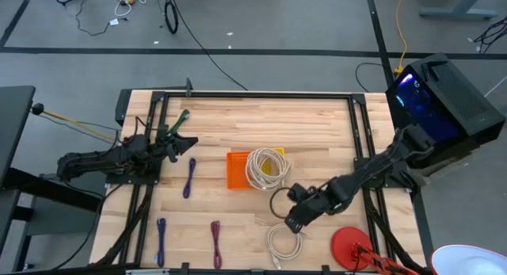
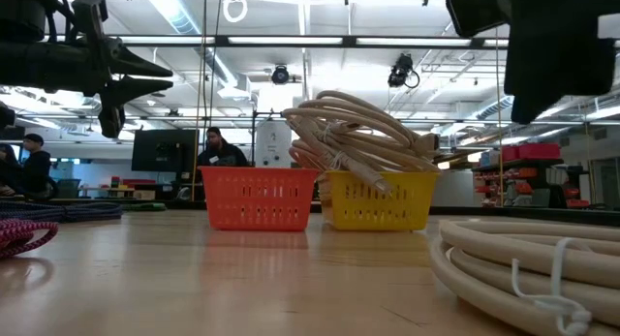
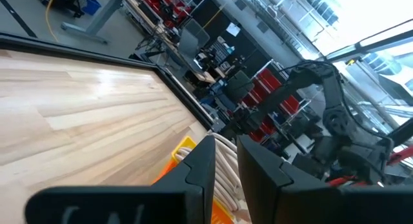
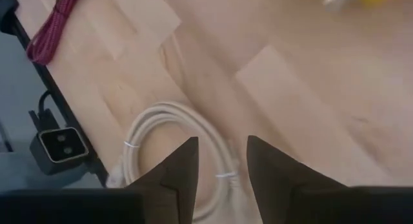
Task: Pick & Place USB Port
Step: Put the brown HDMI cable into the yellow bin
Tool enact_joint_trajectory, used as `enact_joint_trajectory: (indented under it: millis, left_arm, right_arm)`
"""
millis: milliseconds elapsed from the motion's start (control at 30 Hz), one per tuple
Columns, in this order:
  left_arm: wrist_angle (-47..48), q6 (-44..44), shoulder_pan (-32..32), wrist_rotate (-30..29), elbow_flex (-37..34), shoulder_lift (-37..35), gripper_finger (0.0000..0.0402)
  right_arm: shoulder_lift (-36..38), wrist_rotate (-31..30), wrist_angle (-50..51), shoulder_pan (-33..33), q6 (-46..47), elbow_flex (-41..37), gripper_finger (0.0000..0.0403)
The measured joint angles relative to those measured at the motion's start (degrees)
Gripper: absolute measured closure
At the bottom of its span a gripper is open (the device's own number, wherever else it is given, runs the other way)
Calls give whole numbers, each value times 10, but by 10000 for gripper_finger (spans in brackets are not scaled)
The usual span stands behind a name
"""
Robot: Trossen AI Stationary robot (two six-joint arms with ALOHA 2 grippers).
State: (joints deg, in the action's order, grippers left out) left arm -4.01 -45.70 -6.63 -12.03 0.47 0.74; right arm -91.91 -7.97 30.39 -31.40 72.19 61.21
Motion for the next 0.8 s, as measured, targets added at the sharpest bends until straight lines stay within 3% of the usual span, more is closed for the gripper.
enact_joint_trajectory:
  millis: [367,800]
  left_arm:
    - [2,0,0,25,0,0,333]
    - [3,5,0,33,0,0,333]
  right_arm:
    - [-89,1,-43,-55,112,0,273]
    - [-107,31,-51,-62,129,0,273]
